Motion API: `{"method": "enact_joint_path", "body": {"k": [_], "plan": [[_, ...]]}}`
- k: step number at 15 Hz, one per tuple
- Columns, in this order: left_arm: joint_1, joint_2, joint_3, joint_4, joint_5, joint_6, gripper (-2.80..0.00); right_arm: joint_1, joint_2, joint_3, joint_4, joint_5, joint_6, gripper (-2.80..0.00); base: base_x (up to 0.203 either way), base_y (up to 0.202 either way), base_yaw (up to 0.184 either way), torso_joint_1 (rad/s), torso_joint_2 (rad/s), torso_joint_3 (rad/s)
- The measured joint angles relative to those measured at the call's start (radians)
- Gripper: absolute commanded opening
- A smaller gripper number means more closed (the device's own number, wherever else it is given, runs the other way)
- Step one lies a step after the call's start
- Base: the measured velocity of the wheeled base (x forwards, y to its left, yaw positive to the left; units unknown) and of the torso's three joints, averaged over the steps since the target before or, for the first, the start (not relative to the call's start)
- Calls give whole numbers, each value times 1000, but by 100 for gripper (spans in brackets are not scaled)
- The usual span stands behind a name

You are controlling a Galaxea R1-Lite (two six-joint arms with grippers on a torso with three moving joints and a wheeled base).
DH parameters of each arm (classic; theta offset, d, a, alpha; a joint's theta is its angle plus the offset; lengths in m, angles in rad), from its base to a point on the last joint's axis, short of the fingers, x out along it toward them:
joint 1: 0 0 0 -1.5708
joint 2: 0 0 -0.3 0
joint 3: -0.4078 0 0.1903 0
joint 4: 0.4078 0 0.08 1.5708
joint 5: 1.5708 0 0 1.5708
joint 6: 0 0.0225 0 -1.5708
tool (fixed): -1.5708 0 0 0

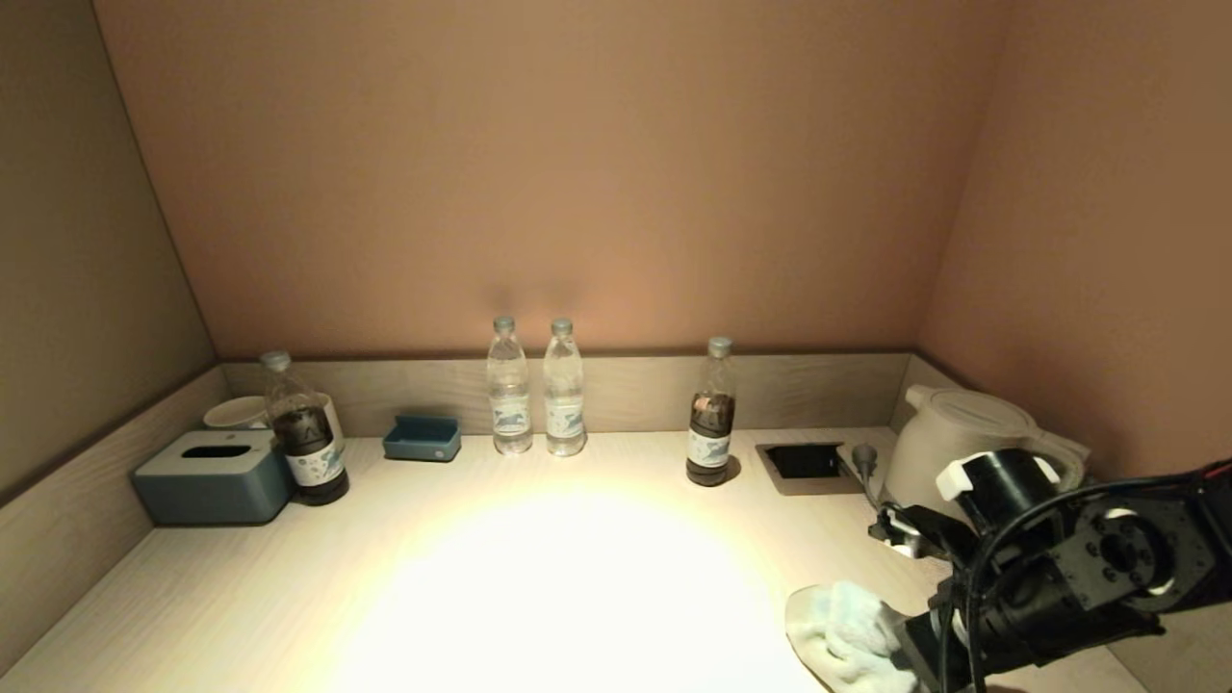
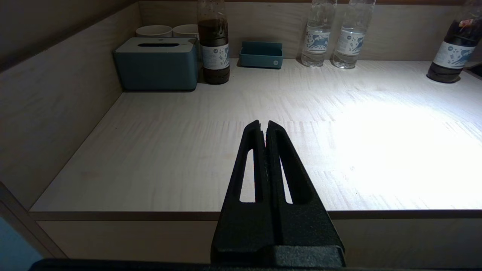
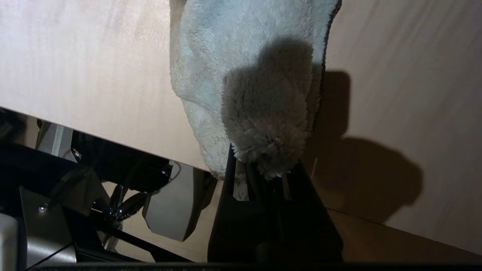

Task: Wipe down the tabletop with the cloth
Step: Sweep the stains on the table

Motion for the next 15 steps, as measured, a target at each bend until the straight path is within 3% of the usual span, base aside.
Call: {"method": "enact_joint_path", "body": {"k": [7,11,15], "plan": [[0,0,0,0,0,0,-280,57,-101,89,1,79,-34,-280,0,0,0,0,0,0],[0,0,0,0,0,0,-280,140,-64,65,-14,81,-19,-280,0,0,0,0,0,0],[0,0,0,0,0,0,-280,170,24,-5,-69,76,29,-280,0,0,0,0,0,0]]}}
